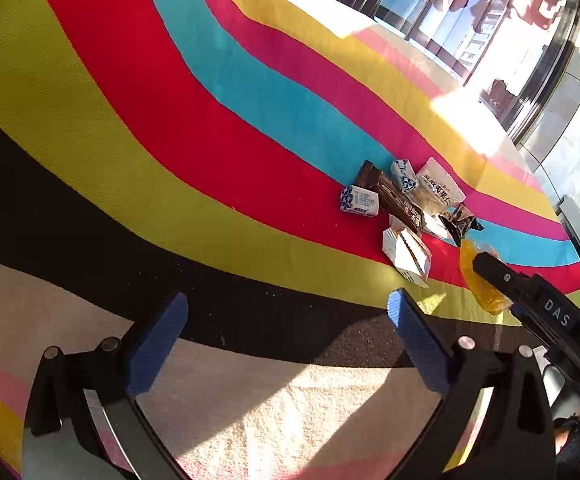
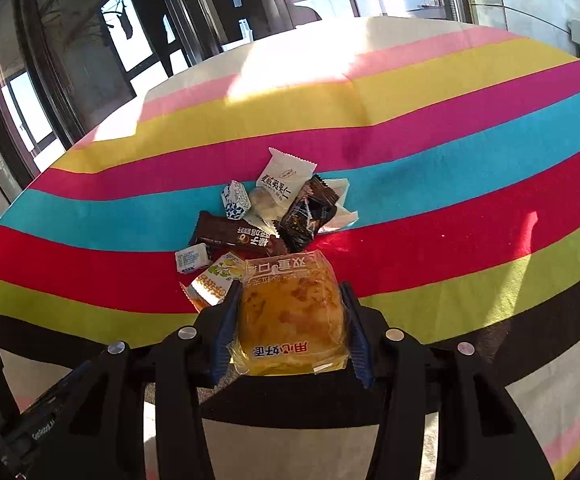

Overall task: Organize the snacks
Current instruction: 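Grasp the clear-wrapped yellow cake with the right tool, then grasp the white snack packet with green print with the left tool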

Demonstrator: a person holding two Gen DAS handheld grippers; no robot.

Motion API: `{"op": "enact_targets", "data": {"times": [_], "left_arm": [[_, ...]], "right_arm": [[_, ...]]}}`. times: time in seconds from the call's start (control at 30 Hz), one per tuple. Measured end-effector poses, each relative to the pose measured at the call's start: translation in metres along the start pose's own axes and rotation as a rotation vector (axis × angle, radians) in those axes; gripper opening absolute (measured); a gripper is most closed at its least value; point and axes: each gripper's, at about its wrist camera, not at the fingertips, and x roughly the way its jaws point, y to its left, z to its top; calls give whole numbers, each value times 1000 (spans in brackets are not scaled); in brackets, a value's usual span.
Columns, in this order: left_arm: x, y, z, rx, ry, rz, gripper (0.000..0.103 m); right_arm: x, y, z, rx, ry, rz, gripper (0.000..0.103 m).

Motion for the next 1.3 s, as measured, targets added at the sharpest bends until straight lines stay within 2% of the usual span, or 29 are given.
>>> {"op": "enact_targets", "data": {"times": [0.17, 0.23, 0.37, 0.47, 0.53, 0.7, 0.8, 0.87, 0.93, 0.97, 1.0, 1.03, 1.1, 1.13, 1.2, 1.3], "left_arm": [[2, -5, 0, 18, 7, 18, 101], [2, -6, 1, 21, 9, 19, 101], [4, -13, 3, 19, 44, 42, 101], [11, -34, 4, -4, 119, -5, 100], [20, -59, 6, 16, 133, -14, 101], [62, -109, 26, 47, 87, 153, 101], [94, -126, 38, 42, 114, 233, 101], [106, -135, 38, 73, 126, 274, 100], [108, -144, 33, 156, 114, 286, 93], [104, -149, 27, 224, 98, 280, 65], [98, -151, 21, 274, 98, 244, 59], [90, -150, 14, 309, 105, 207, 58], [67, -143, -3, 357, 87, 163, 47], [55, -139, -12, 373, 79, 137, 47], [24, -129, -30, 403, 41, 129, 47], [-21, -111, -53, 380, 5, 84, 47]], "right_arm": [[-35, -35, -30, -61, -20, -180, 48], [-43, -44, -39, -78, -13, -218, 48], [-52, -55, -44, -85, -11, -217, 48], [-51, -56, -44, -73, -10, -194, 48], [-48, -55, -40, -66, -9, -194, 48], [-53, -62, -43, -25, -10, -170, 48], [-51, -68, -43, -2, 5, -140, 48], [-50, -73, -43, 25, 9, -116, 48], [-50, -80, -43, 56, 11, -85, 48], [-51, -82, -44, 71, 7, -71, 48], [-52, -84, -44, 82, 1, -58, 48], [-53, -86, -44, 90, -4, -47, 48], [-54, -86, -45, 91, -11, -36, 48], [-54, -84, -45, 83, -11, -35, 48], [-54, -79, -44, 66, -11, -37, 48], [-56, -77, -44, 57, -17, -40, 48]]}}
